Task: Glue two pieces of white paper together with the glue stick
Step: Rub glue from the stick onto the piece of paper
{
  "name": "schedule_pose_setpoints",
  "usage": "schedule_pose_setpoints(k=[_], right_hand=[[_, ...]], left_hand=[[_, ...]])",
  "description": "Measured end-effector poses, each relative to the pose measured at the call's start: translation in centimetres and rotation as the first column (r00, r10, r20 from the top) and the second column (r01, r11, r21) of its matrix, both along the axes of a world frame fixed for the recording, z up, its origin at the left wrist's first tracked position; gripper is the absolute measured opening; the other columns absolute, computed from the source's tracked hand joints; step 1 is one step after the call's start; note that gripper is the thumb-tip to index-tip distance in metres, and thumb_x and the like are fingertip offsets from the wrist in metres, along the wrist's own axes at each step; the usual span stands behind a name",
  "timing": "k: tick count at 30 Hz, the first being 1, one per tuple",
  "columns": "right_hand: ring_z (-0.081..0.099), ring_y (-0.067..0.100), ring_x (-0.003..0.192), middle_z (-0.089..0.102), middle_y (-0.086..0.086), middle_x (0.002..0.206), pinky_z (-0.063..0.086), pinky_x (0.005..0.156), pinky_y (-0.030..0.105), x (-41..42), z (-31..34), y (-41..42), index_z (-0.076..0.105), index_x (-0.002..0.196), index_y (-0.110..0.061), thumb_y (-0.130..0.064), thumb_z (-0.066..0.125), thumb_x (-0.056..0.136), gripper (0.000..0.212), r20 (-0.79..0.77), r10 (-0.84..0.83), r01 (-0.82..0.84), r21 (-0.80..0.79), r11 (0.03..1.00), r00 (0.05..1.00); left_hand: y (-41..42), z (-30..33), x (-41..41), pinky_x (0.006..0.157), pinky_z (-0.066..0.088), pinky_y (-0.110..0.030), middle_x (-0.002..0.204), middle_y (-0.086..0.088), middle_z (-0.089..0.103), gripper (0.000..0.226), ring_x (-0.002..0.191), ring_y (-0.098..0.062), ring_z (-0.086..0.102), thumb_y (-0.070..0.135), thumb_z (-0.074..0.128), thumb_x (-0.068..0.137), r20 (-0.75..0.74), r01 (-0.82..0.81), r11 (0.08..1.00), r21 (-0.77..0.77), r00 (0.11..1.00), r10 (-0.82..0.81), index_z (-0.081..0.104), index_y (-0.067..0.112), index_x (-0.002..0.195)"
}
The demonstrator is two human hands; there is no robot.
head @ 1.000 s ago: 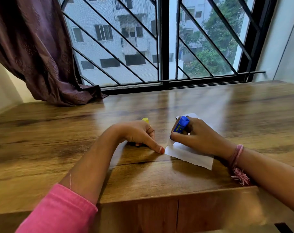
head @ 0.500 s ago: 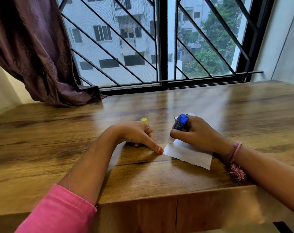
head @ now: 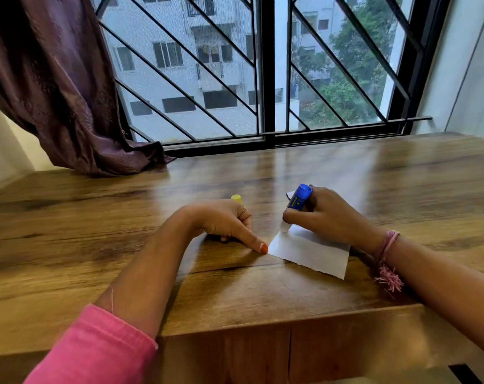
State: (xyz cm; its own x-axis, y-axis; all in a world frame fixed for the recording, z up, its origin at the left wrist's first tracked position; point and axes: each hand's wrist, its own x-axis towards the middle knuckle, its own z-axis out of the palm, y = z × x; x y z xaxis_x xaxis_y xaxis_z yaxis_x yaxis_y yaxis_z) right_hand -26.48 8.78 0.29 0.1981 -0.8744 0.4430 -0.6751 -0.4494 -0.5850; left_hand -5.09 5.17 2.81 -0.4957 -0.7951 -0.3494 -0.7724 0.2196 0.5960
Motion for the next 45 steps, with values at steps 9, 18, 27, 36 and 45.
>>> schedule_pose_setpoints(k=[9,18,27,36,45], right_hand=[[0.062,0.035,0.084,0.06,0.02,0.072,0.048,0.071,0.04,0.01,-0.1,-0.08,0.06,0.07,0.003,-0.027,0.068,0.073,0.031,0.01,-0.001,0.0,0.007,1.0,1.0],[0.055,0.028,0.065,0.06,0.024,0.072,0.043,0.063,0.037,-0.06,-0.07,-0.13,0.06,0.07,0.003,-0.024,0.069,0.075,0.029,0.023,0.006,-0.007,0.032,0.999,1.0],[0.05,0.021,0.058,0.057,0.015,0.065,0.048,0.064,0.039,-0.33,-0.1,-0.34,0.061,0.07,-0.001,-0.025,0.07,0.074,0.026,0.028,0.022,-0.023,0.054,0.998,0.999],[0.058,0.02,0.069,0.063,0.009,0.073,0.043,0.058,0.02,-0.48,-0.21,-0.64,0.055,0.065,-0.01,-0.029,0.066,0.071,0.023,0.004,-0.021,0.021,0.017,1.0,1.0],[0.039,0.009,0.051,0.046,-0.004,0.058,0.036,0.051,0.015,-0.52,-0.17,-0.74,0.052,0.063,-0.011,-0.027,0.067,0.075,0.025,-0.013,-0.025,0.025,0.001,1.0,1.0]], left_hand=[[-0.1,-0.01,-0.01,0.048,0.032,-0.023,0.054,0.008,0.053,0.039,0.051,-0.009,0.041,0.046,0.087,0.059,0.0,0.01,1.0,0.005,1.0,-0.01,0.053,0.025,0.057],[-0.01,0.05,-0.03,0.05,0.033,-0.023,0.054,0.008,0.052,0.039,0.052,-0.009,0.041,0.047,0.086,0.059,0.007,0.01,1.0,0.006,1.0,-0.01,0.053,0.025,0.057],[-0.03,-0.12,0.04,0.051,0.032,-0.025,0.053,0.009,0.052,0.042,0.054,-0.01,0.042,0.05,0.087,0.054,0.004,0.004,1.0,-0.012,1.0,-0.004,0.053,0.026,0.055],[-0.15,-0.13,0.07,0.05,0.032,-0.023,0.052,0.011,0.053,0.041,0.051,-0.007,0.042,0.05,0.087,0.055,-0.002,0.011,1.0,0.003,1.0,-0.011,0.054,0.026,0.055],[-0.09,-0.05,0.03,0.049,0.032,-0.022,0.049,0.013,0.052,0.04,0.049,-0.006,0.041,0.047,0.086,0.058,-0.002,0.004,1.0,0.011,1.0,-0.004,0.052,0.025,0.056]])
